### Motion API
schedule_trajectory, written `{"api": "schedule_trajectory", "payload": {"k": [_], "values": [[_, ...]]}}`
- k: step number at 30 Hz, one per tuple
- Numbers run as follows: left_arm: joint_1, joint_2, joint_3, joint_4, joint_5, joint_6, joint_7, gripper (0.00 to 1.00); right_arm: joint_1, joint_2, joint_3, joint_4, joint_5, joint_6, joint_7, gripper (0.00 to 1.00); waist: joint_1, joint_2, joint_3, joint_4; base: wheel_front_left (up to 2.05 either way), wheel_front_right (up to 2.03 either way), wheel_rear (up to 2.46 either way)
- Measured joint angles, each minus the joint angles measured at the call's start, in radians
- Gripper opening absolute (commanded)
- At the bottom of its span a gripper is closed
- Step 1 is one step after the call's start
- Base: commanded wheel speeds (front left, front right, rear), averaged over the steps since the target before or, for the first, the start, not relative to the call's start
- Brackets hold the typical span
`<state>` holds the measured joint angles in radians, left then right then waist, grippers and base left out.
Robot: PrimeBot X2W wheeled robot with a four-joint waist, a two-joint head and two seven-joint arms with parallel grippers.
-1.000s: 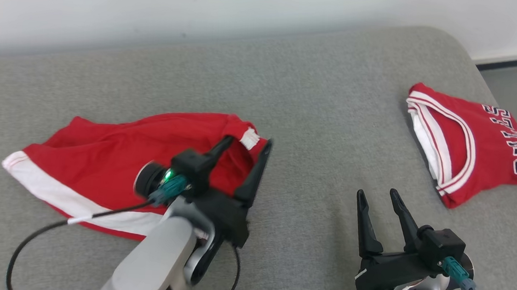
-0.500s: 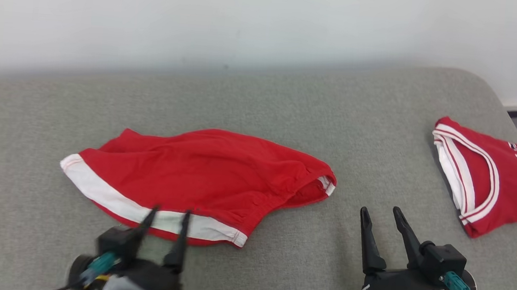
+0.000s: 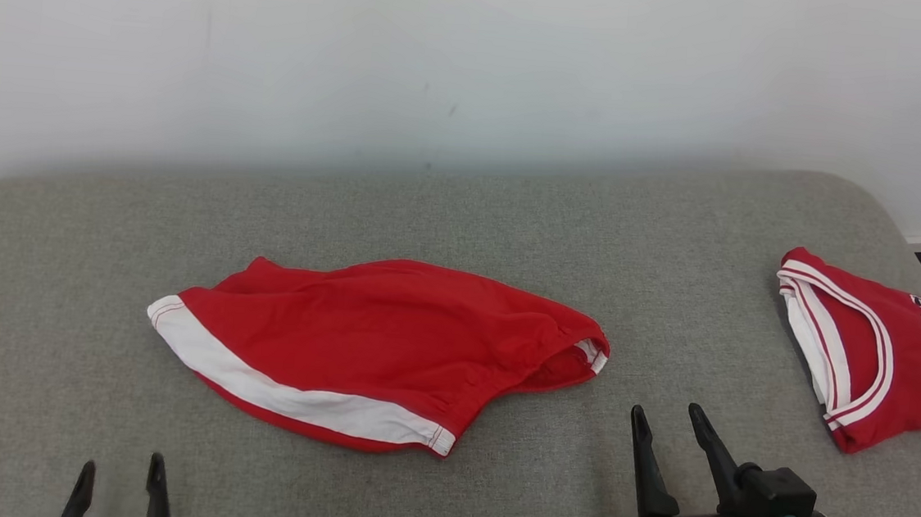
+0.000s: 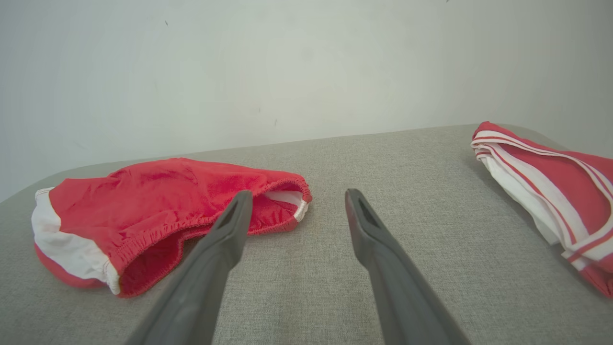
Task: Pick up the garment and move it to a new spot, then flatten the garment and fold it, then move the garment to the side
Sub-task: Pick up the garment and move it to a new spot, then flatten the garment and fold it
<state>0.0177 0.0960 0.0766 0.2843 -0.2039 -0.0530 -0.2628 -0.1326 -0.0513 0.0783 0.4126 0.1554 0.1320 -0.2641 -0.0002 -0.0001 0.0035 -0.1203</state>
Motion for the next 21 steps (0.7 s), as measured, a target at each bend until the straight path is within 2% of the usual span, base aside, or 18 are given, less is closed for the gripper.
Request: {"api": "schedule_trajectory", "payload": {"k": [5,16,21], "values": [[0.076,-0.035,0.057,-0.062,0.038,0.009,0.000,1.00,0.020,0.000,0.003,-0.001,0.001,0.000,0.000,1.00,0.0001,0.0000,-0.009,0.001,0.00,0.00,0.00],[0.096,-0.044,0.118,-0.073,0.071,0.009,0.000,1.00,0.031,0.000,0.032,0.008,0.010,0.000,0.000,1.00,0.0002,0.0001,-0.007,0.009,0.00,0.00,0.00],[0.081,-0.044,0.107,-0.063,0.052,0.009,0.000,1.00,0.028,-0.001,0.115,0.016,0.041,0.000,0.000,1.00,0.0003,0.0001,-0.001,0.022,0.00,0.00,0.00]]}}
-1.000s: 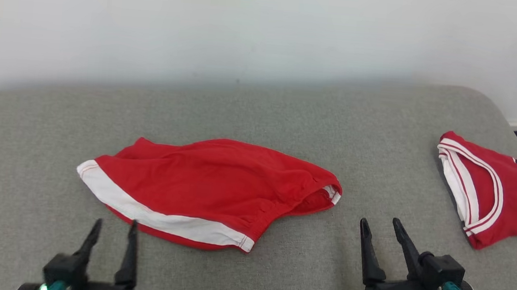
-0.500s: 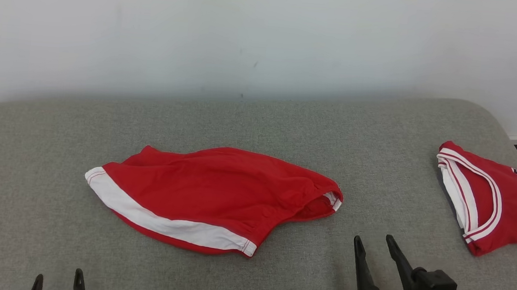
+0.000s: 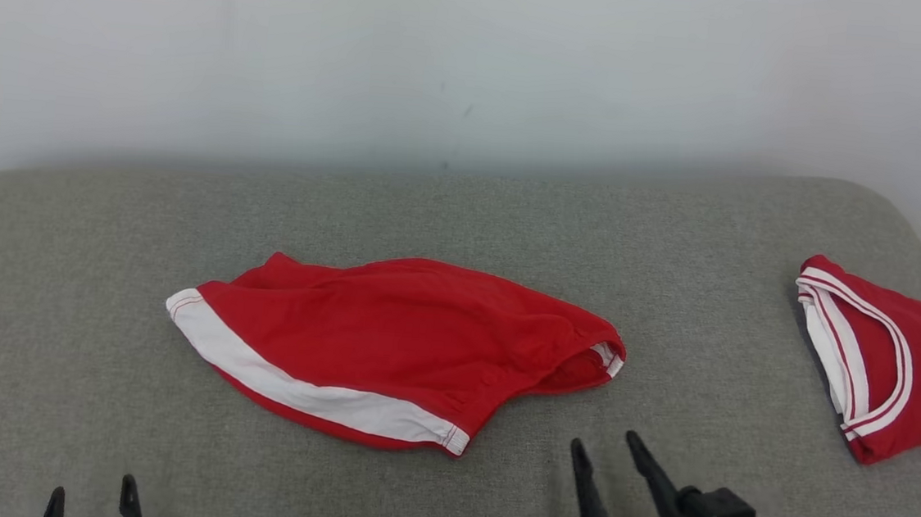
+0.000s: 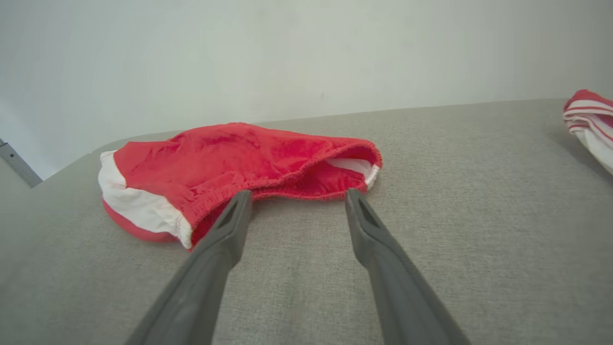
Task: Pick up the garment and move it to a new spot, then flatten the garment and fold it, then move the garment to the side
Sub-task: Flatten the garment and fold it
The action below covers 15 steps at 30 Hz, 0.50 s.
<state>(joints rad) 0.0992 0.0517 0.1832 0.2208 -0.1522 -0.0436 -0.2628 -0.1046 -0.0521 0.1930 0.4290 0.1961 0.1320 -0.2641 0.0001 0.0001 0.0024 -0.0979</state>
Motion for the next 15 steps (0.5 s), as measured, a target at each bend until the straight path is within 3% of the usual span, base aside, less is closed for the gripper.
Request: {"api": "schedule_trajectory", "payload": {"k": [7,15], "values": [[-0.003,0.000,-0.059,0.012,-0.009,-0.001,0.000,1.00,-0.044,0.001,0.189,0.115,0.096,0.000,0.000,1.00,0.0000,0.0000,0.006,0.052,0.00,0.00,0.00],[-0.005,-0.001,-0.114,0.023,-0.015,0.001,0.000,1.00,-0.135,0.002,0.219,0.206,0.119,0.000,0.000,1.00,0.0000,0.0000,0.022,0.153,0.00,0.00,0.00]]}}
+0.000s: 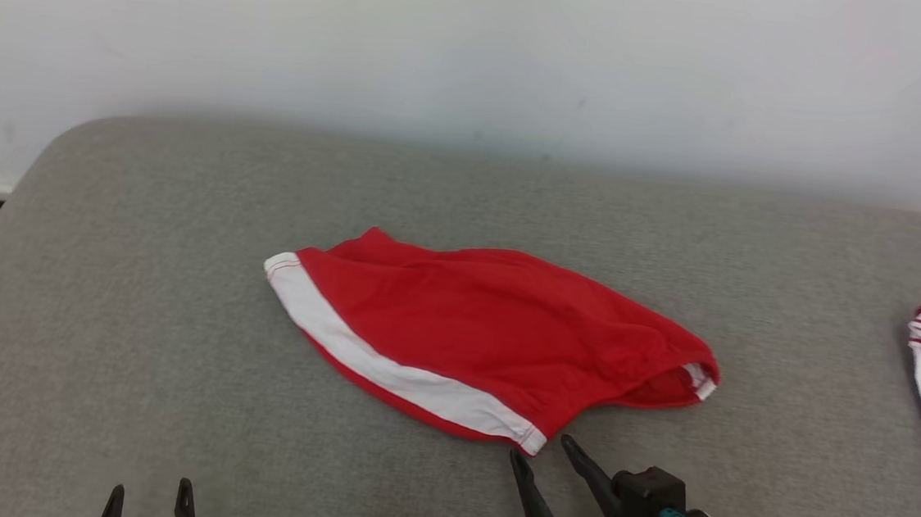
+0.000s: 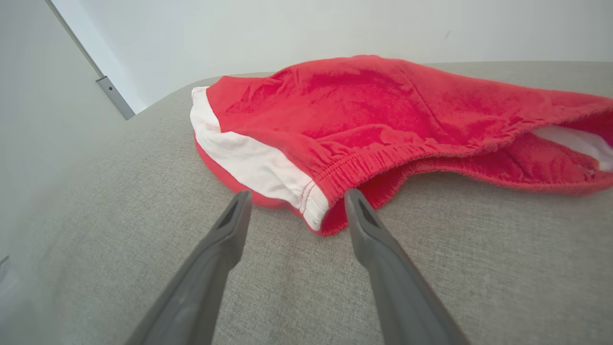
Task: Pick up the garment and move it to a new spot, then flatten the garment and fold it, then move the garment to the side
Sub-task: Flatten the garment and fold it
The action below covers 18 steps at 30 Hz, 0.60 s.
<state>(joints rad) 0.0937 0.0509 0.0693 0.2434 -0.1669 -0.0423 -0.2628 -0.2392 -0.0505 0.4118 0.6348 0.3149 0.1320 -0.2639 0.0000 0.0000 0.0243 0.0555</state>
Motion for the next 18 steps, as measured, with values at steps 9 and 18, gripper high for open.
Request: {"api": "schedule_trajectory", "payload": {"k": [9,18], "values": [[-0.014,0.000,-0.002,-0.003,-0.002,0.006,0.000,1.00,-0.030,0.000,-0.053,0.054,-0.029,0.000,0.000,1.00,0.0000,0.0000,0.043,0.093,0.00,0.00,0.00],[-0.031,0.000,-0.015,-0.011,-0.012,0.009,0.000,1.00,-0.020,0.000,-0.077,0.039,-0.052,0.000,0.000,1.00,0.0001,0.0000,0.063,0.097,0.00,0.00,0.00]]}}
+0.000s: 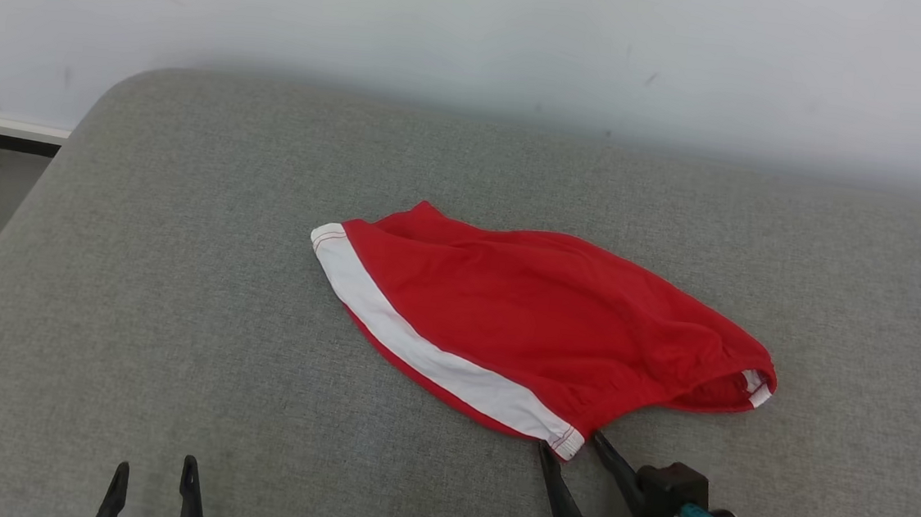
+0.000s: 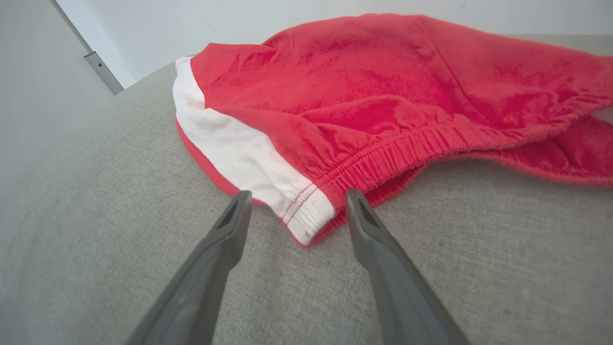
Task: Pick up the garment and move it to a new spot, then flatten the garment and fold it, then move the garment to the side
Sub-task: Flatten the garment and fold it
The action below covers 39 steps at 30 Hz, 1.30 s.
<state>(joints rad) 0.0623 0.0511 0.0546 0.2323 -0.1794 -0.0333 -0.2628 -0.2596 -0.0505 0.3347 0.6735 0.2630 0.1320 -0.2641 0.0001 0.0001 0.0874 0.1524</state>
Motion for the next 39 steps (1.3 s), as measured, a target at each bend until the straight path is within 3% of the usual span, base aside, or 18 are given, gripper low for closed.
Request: {"api": "schedule_trajectory", "payload": {"k": [18,19,20,22,33,39], "values": [[-0.022,0.000,-0.010,0.004,-0.006,0.002,0.000,1.00,0.006,0.000,-0.006,-0.013,-0.010,0.000,0.000,1.00,0.0000,0.0000,0.025,0.013,0.00,0.00,0.00],[-0.022,0.000,-0.007,0.004,-0.006,0.002,0.000,1.00,0.003,0.000,-0.005,-0.012,-0.009,0.000,0.000,0.89,0.0000,0.0000,0.027,0.016,0.00,0.00,0.00],[-0.022,0.000,-0.004,0.004,-0.005,0.002,0.000,1.00,0.001,0.000,-0.004,-0.012,-0.009,0.000,0.000,0.48,0.0000,0.0000,0.028,0.018,0.00,0.00,0.00],[-0.020,0.000,0.002,0.005,-0.006,0.002,0.000,1.00,-0.001,0.000,-0.003,-0.012,-0.008,0.000,0.000,0.00,0.0000,0.0000,0.029,0.018,0.00,0.00,0.00],[-0.011,0.000,0.005,0.020,-0.008,-0.003,0.000,1.00,0.056,-0.037,-0.075,-0.028,-0.036,0.000,0.000,0.00,0.0000,0.0000,0.016,-0.077,0.00,0.00,0.00],[-0.016,0.000,-0.025,0.031,-0.015,-0.004,0.000,1.00,0.087,-0.086,-0.048,-0.047,-0.019,0.000,0.000,0.00,-0.0001,0.0000,-0.006,-0.156,0.00,0.00,0.00]]}}
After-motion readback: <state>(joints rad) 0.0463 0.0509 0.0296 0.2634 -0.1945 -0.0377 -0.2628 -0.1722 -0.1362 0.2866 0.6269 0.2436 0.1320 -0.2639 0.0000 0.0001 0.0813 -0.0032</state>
